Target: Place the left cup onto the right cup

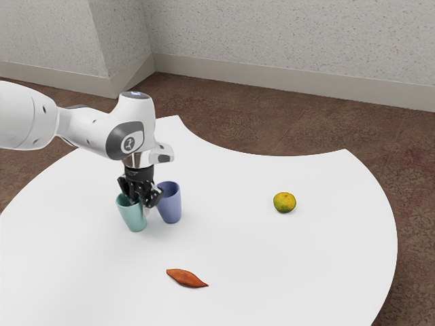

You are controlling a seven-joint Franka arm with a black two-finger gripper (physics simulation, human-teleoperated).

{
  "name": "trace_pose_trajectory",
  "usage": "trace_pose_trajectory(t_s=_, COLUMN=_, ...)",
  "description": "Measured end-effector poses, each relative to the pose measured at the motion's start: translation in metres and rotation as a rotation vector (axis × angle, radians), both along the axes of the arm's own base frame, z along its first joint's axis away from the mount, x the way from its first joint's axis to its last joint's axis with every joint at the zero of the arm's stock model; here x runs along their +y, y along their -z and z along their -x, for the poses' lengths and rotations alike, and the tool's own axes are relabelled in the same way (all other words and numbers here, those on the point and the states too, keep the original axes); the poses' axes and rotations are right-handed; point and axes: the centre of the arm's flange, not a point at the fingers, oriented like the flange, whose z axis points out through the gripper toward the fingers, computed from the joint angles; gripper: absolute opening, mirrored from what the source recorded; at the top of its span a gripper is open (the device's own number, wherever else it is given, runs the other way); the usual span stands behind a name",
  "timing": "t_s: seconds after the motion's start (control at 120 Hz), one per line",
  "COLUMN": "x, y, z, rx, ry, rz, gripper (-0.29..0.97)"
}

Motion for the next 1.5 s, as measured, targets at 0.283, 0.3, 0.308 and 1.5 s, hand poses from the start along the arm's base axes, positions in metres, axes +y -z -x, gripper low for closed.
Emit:
trace_pose_trajectory(t_s=0.283, x=0.003, y=0.000, z=0.000, rx=0.001, ry=-0.008, rz=-0.003, gripper=-0.06)
trace_pose_trajectory(t_s=0.3, x=0.003, y=0.000, z=0.000, rx=0.001, ry=-0.008, rz=-0.003, gripper=-0.07)
trace_pose_trajectory(t_s=0.308, x=0.003, y=0.000, z=0.000, rx=0.000, ry=-0.008, rz=-0.003, gripper=-0.07)
trace_pose_trajectory(t_s=1.5, x=-0.080, y=-0.143, z=-0.034, rx=-0.124, ry=0.067, rz=-0.022, gripper=-0.10)
